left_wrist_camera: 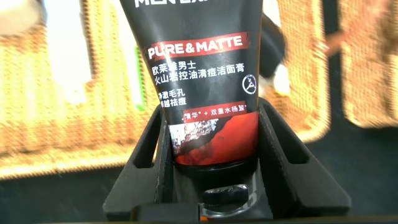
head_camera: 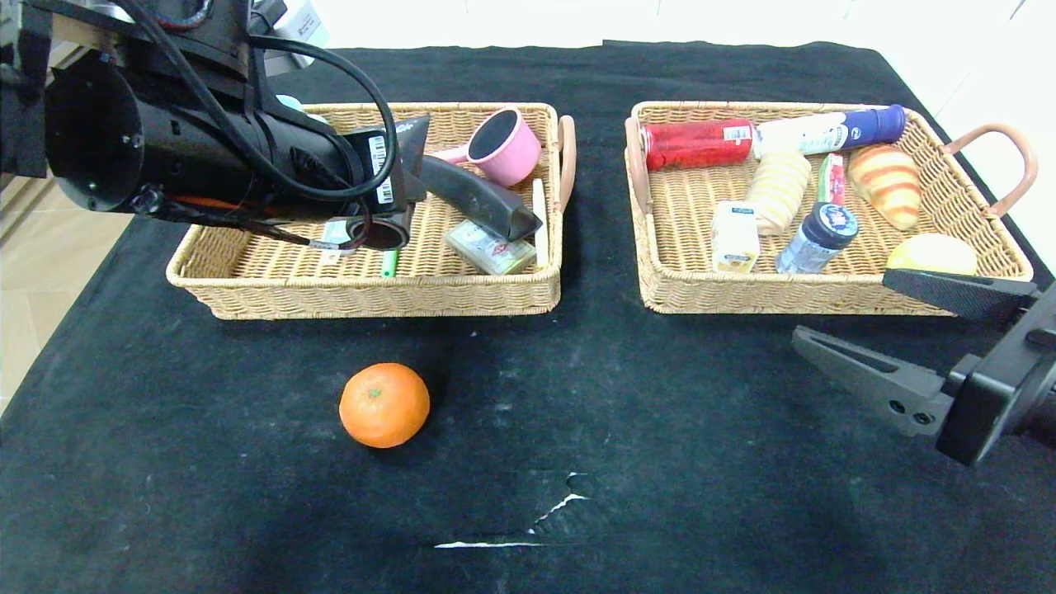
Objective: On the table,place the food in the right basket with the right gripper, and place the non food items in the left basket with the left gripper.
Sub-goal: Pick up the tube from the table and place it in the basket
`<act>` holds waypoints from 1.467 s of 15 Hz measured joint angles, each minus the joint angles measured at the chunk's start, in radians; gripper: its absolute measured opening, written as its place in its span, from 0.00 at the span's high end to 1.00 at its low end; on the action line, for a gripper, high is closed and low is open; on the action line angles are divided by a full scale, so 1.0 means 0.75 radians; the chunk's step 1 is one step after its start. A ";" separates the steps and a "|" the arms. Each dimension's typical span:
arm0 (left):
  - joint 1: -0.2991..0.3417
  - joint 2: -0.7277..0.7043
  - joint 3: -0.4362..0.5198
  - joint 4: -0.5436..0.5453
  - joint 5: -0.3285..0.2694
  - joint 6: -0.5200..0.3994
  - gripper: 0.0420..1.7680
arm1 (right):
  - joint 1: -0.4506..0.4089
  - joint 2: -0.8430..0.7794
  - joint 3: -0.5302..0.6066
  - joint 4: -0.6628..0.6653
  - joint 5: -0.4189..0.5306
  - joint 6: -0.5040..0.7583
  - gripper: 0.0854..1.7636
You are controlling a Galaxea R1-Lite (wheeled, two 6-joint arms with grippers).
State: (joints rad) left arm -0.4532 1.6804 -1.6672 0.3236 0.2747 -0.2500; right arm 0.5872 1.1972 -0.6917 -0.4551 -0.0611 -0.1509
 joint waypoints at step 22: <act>0.160 0.188 -0.071 -0.135 -0.011 0.075 0.17 | 0.014 -0.003 0.004 -0.001 -0.001 -0.001 0.03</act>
State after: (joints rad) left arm -0.3334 1.8213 -1.7209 0.2226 0.2664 -0.1934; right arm 0.5979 1.1953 -0.6887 -0.4555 -0.0615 -0.1519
